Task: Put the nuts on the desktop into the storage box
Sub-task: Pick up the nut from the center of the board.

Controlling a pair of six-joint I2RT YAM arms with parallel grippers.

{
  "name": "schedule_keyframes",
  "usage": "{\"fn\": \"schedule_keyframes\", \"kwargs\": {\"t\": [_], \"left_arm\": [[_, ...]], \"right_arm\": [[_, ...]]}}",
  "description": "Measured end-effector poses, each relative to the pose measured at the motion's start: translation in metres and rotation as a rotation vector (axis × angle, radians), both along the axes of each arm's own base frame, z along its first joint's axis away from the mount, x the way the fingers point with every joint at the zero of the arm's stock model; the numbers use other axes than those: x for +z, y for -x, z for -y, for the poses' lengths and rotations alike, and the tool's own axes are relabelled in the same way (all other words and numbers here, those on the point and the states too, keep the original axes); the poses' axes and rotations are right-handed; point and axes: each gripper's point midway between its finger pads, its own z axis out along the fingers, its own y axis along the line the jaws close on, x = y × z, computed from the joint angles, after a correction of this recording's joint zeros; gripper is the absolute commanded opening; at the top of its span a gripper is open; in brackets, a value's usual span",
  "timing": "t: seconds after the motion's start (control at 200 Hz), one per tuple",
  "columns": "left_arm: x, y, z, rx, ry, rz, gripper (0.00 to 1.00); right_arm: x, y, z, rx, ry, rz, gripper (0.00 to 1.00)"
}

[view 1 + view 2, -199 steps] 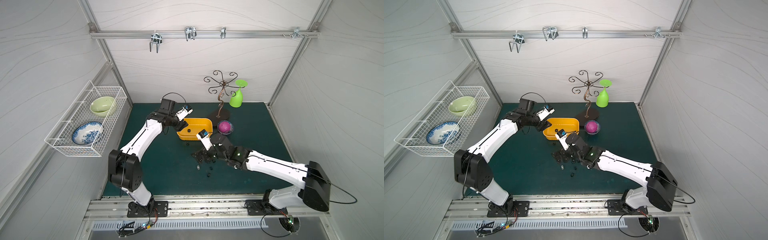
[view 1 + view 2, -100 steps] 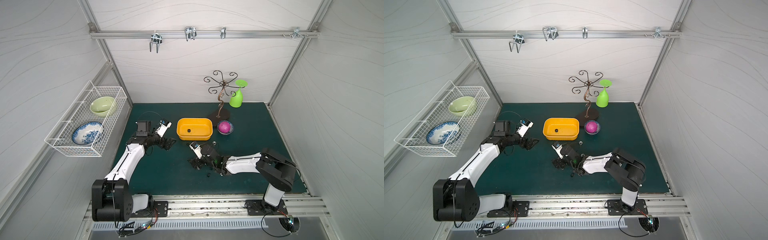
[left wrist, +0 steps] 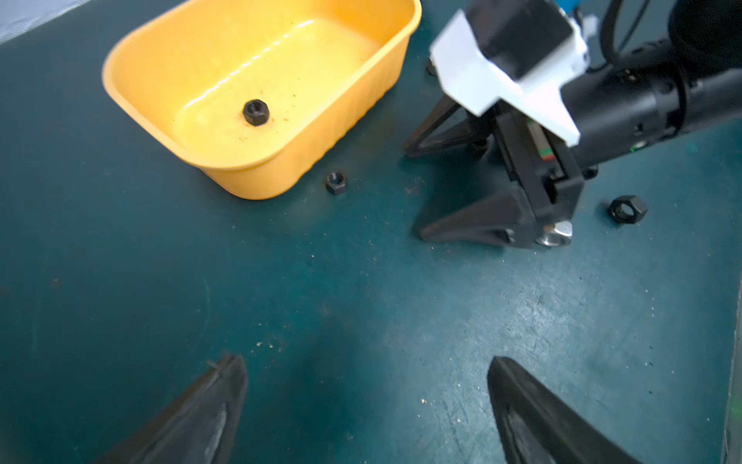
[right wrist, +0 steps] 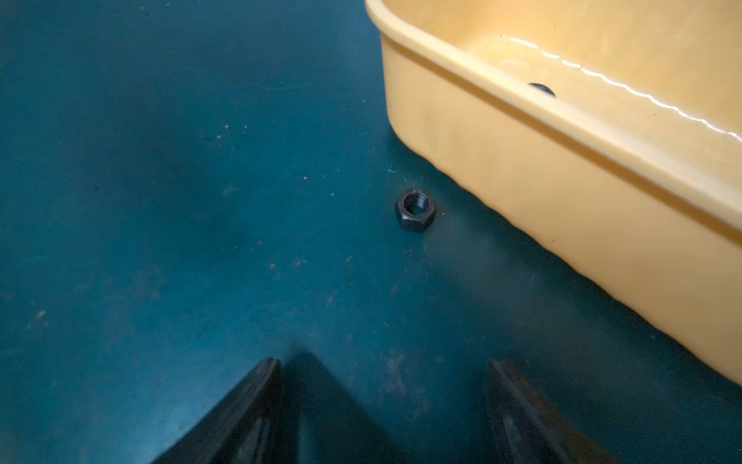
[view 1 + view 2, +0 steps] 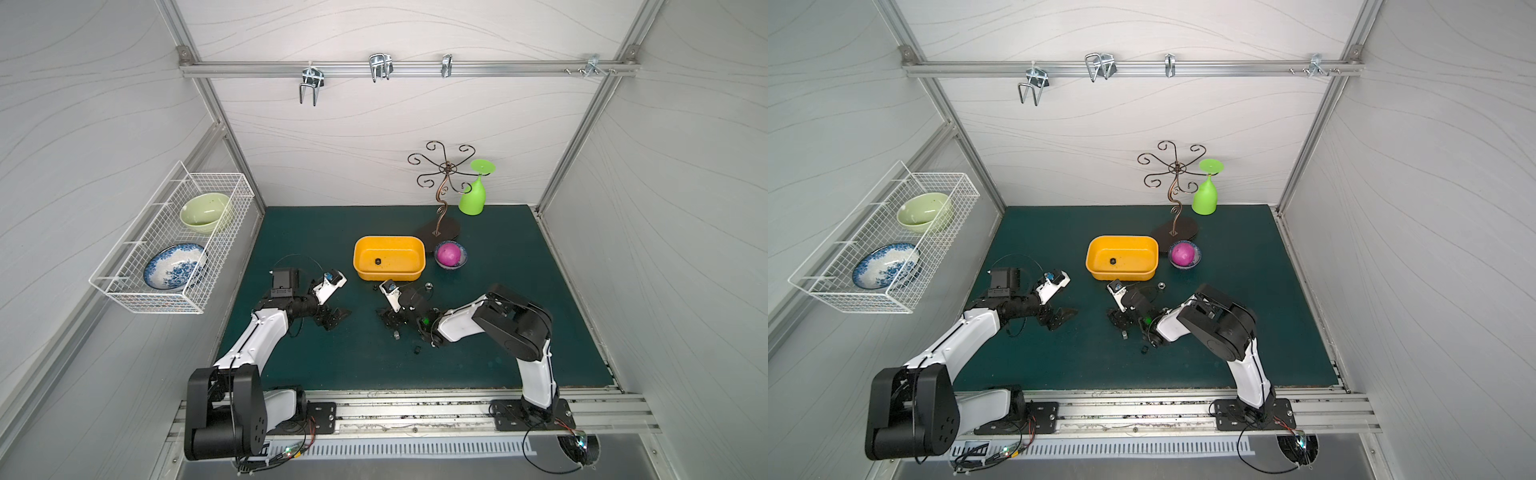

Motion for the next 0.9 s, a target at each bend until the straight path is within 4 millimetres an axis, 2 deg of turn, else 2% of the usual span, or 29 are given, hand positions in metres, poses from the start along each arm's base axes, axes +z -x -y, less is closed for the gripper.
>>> {"fn": "schedule_keyframes", "kwargs": {"t": [0.125,0.34,0.61,0.901], "left_arm": [[-0.003,0.001,-0.002,-0.007,-0.021,0.012,0.99],[-0.003,-0.004,-0.013,0.031,-0.072,0.032,0.99],[-0.010,-0.001,-0.018,0.047,-0.092,0.017,0.99],[-0.011,-0.001,-0.018,0.047,-0.098,0.019,0.99]], "right_arm": [[0.006,-0.016,-0.012,-0.020,-0.034,0.010,0.62],[0.000,-0.036,-0.017,-0.051,-0.048,0.006,0.57],[-0.001,-0.048,-0.030,-0.054,-0.048,0.025,0.57],[-0.001,-0.056,-0.030,-0.097,-0.022,0.028,0.59]]}}
